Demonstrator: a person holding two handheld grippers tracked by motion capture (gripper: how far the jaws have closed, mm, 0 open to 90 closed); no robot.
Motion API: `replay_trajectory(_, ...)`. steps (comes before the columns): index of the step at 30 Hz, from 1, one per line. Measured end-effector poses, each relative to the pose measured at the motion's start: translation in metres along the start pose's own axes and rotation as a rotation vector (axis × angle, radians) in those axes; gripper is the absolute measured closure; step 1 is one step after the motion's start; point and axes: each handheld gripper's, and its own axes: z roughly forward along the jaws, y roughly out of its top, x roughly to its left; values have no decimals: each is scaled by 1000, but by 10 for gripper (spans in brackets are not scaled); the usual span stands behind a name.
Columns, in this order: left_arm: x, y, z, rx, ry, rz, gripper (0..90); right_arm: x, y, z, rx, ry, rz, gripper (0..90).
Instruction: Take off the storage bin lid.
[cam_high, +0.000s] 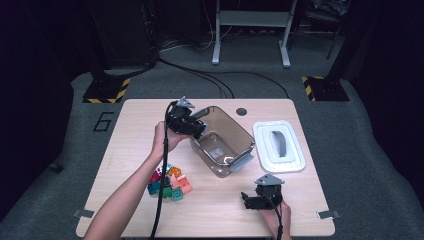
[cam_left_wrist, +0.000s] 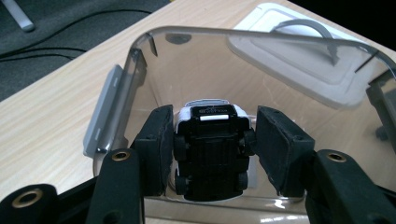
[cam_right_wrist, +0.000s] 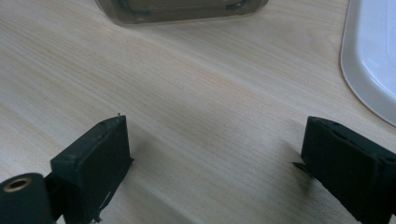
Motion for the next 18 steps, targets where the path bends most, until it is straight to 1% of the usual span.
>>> replay_trajectory(1,-1,-1,0,-3,-4,-5,485,0,0,0,-1,0,0,71)
replay_trajectory(6,-1,-5,-2,20,-26,6,484,0,0,0,0,0,-1,71)
replay_trajectory(15,2,-14,5,97,-58,15,484,0,0,0,0,-1,0,71)
replay_trajectory(17,1,-15,6,101,-61,12,483,0,0,0,0,-1,0,71)
replay_trajectory(18,1,-15,6,104,-61,18,483,0,0,0,0,-1,-1,71)
